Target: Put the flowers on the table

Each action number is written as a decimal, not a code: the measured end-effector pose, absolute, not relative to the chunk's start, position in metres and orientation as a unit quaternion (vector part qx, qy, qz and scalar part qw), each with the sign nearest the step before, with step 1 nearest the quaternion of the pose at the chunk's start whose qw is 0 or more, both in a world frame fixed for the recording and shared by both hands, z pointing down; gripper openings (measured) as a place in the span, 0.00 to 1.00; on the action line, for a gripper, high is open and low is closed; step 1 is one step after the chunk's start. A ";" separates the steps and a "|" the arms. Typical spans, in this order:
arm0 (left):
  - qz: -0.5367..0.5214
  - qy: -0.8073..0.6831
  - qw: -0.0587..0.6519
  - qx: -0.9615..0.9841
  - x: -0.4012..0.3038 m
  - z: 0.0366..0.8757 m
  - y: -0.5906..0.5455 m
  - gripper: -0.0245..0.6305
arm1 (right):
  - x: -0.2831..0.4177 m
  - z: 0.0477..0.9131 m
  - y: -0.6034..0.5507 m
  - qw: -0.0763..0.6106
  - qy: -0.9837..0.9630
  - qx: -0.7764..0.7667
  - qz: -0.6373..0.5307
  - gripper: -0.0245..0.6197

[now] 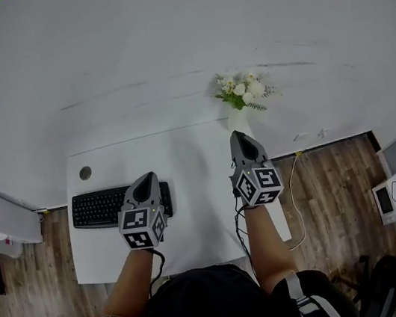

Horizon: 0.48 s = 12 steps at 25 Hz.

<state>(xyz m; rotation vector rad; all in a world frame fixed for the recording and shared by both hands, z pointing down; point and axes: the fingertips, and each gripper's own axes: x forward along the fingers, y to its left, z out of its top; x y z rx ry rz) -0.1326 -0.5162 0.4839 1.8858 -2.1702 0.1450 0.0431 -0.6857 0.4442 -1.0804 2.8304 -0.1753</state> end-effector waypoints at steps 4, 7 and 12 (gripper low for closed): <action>0.041 -0.740 0.113 0.662 -0.130 0.467 -0.501 0.06 | 0.030 0.427 -0.634 0.052 0.935 -0.346 -0.056 0.04; 0.043 -0.731 0.107 0.672 -0.130 0.464 -0.483 0.06 | 0.018 0.428 -0.597 0.036 0.935 -0.348 -0.052 0.04; 0.045 -0.725 0.101 0.680 -0.137 0.461 -0.458 0.06 | -0.005 0.428 -0.551 0.032 0.940 -0.336 -0.055 0.04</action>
